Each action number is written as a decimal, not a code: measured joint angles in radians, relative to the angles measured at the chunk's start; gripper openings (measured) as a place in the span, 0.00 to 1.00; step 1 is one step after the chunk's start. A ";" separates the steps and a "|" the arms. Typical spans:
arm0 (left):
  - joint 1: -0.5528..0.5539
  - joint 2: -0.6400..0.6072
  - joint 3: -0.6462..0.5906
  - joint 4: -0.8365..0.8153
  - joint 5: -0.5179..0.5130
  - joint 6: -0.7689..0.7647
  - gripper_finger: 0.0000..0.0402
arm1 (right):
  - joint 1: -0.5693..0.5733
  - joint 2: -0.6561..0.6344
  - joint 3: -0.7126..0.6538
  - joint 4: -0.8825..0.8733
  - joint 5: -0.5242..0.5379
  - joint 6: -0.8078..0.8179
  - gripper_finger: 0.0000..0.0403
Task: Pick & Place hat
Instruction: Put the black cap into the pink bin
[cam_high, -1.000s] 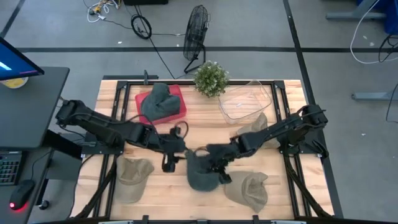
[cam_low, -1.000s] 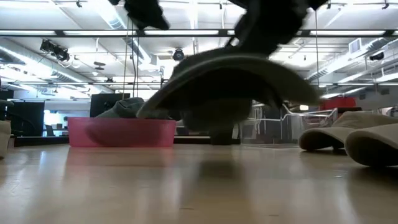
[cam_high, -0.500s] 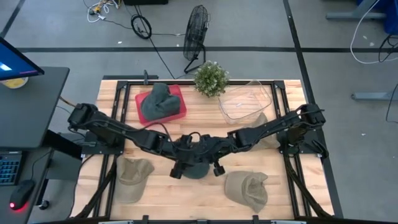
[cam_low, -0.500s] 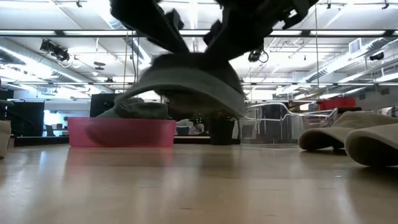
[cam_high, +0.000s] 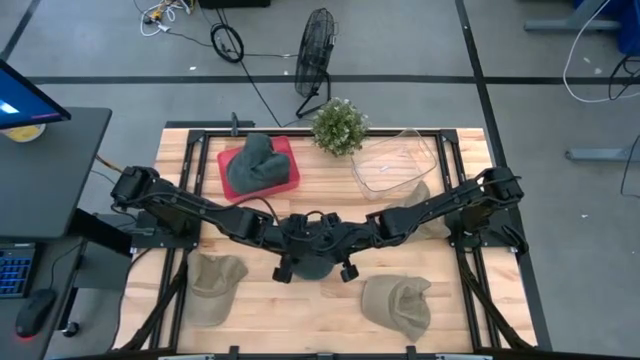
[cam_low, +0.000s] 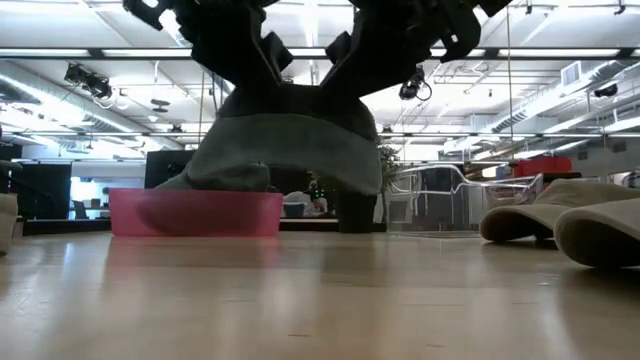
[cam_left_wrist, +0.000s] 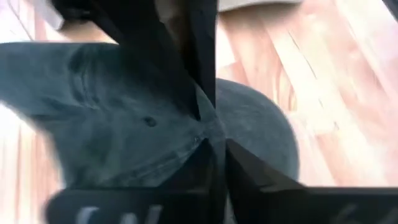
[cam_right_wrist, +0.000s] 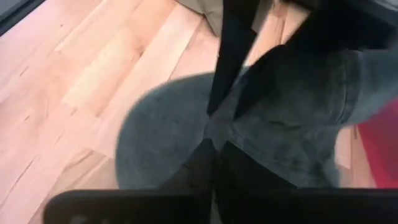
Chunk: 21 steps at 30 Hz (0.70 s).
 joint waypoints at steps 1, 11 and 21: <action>0.002 -0.001 0.000 -0.021 0.002 0.010 0.04 | 0.000 -0.001 0.000 0.002 0.000 0.000 0.09; 0.026 -0.050 0.063 -0.352 -0.019 0.276 0.02 | 0.045 -0.017 0.000 -0.027 0.003 0.023 0.25; 0.127 -0.145 0.380 -0.918 -0.168 0.602 0.02 | 0.090 -0.023 0.000 -0.041 0.002 0.025 0.29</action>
